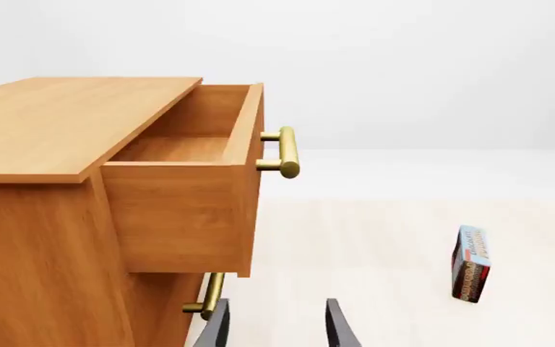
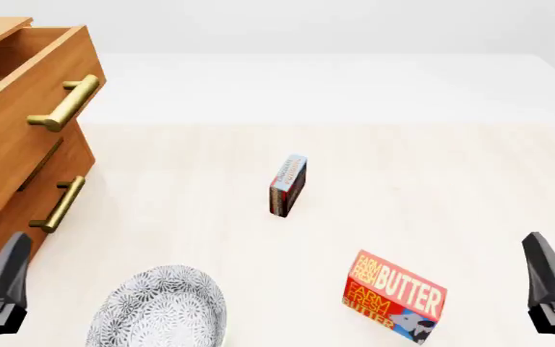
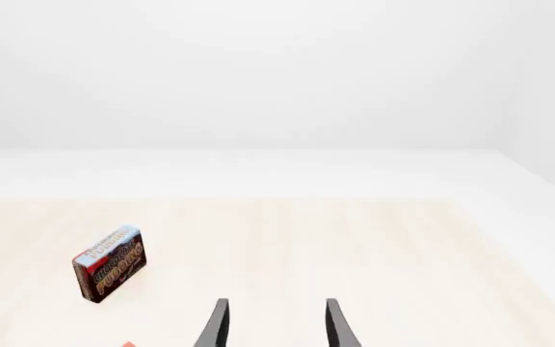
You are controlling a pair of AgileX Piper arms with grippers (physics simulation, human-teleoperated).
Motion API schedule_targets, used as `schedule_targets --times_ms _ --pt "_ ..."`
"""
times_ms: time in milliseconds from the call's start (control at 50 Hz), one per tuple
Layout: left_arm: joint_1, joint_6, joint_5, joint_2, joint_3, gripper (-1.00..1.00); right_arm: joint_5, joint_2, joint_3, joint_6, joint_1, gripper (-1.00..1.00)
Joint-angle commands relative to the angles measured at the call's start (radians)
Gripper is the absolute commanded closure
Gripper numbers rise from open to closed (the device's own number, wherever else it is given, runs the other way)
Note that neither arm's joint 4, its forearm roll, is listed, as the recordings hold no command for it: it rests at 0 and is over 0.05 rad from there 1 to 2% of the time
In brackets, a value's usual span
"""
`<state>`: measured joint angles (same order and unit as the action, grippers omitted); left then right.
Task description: Put the chocolate pudding in the top drawer of the cabinet and close it.
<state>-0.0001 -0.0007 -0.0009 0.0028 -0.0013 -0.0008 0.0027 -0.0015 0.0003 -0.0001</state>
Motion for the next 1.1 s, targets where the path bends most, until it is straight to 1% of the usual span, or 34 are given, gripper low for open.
schedule_targets --times_ms 20,240,320,340,380,400,420,460,480,500,540,640,680,700,740,760,780,860,920,940,1080,1100 --pt "0.002 -0.003 -0.002 0.006 -0.003 -1.0 -0.002 0.006 -0.003 0.0 0.0 -1.0" --pt "0.0 -0.001 -0.003 0.004 -0.004 -1.0 -0.004 0.008 -0.004 0.0 0.0 -1.0" --pt "-0.009 0.013 -0.002 0.0 -0.007 -1.0 -0.004 0.009 -0.004 0.0 0.0 -1.0" --pt "-0.002 0.029 -0.008 -0.001 -0.008 -1.0 -0.004 0.009 -0.004 0.0 0.0 -1.0" --pt "-0.007 0.021 -0.005 -0.001 -0.012 -1.0 -0.005 0.01 -0.003 0.0 0.0 -1.0" --pt "-0.015 0.047 0.004 0.001 -0.013 -1.0 -0.005 0.01 -0.003 0.0 0.0 -1.0" --pt "-0.015 0.054 0.0 -0.001 -0.018 -1.0 -0.006 0.01 -0.004 0.0 0.0 -1.0" --pt "-0.016 0.049 0.024 0.002 -0.047 -1.0 -0.006 0.01 -0.004 0.0 0.0 -1.0" --pt "-0.016 0.049 0.025 0.002 -0.047 -1.0 -0.006 0.01 -0.004 0.0 0.0 -1.0" --pt "-0.019 0.045 0.056 -0.001 -0.081 -1.0 -0.006 0.01 -0.004 0.0 0.0 -1.0" --pt "-0.021 0.044 0.07 -0.001 -0.094 -1.0 -0.006 0.01 -0.004 0.0 0.0 -1.0" --pt "-0.034 0.068 0.119 0.009 -0.134 -1.0 -0.007 0.011 -0.004 0.0 0.0 -1.0" --pt "-0.03 0.052 0.146 0.006 -0.171 -1.0 -0.007 0.012 -0.004 0.0 0.0 -1.0" --pt "-0.031 0.062 0.158 0.008 -0.187 -1.0 -0.007 0.012 -0.004 0.0 0.0 -1.0" --pt "-0.033 0.068 0.167 0.01 -0.2 -1.0 -0.007 0.012 -0.004 0.0 0.0 -1.0" --pt "-0.035 0.068 0.168 0.0 -0.194 -1.0 -0.007 0.013 -0.004 0.0 0.0 -1.0" --pt "-0.035 0.072 0.144 0.001 -0.174 -1.0 -0.007 0.013 -0.004 0.0 0.0 -1.0" --pt "-0.039 0.087 0.208 0.001 -0.243 -1.0 -0.008 0.013 -0.004 0.0 0.0 -1.0" --pt "-0.041 0.082 0.229 0.005 -0.269 -1.0 -0.008 0.013 -0.004 0.0 0.0 -1.0" --pt "-0.047 0.085 0.243 0.019 -0.296 -1.0 -0.007 0.013 -0.004 0.0 0.0 -1.0" --pt "-0.056 0.091 0.27 0.041 -0.342 -1.0 -0.007 0.013 -0.004 0.0 0.0 -1.0" --pt "-0.058 0.066 0.275 0.042 -0.349 -1.0 -0.007 0.013 -0.004 0.0 0.0 -1.0"
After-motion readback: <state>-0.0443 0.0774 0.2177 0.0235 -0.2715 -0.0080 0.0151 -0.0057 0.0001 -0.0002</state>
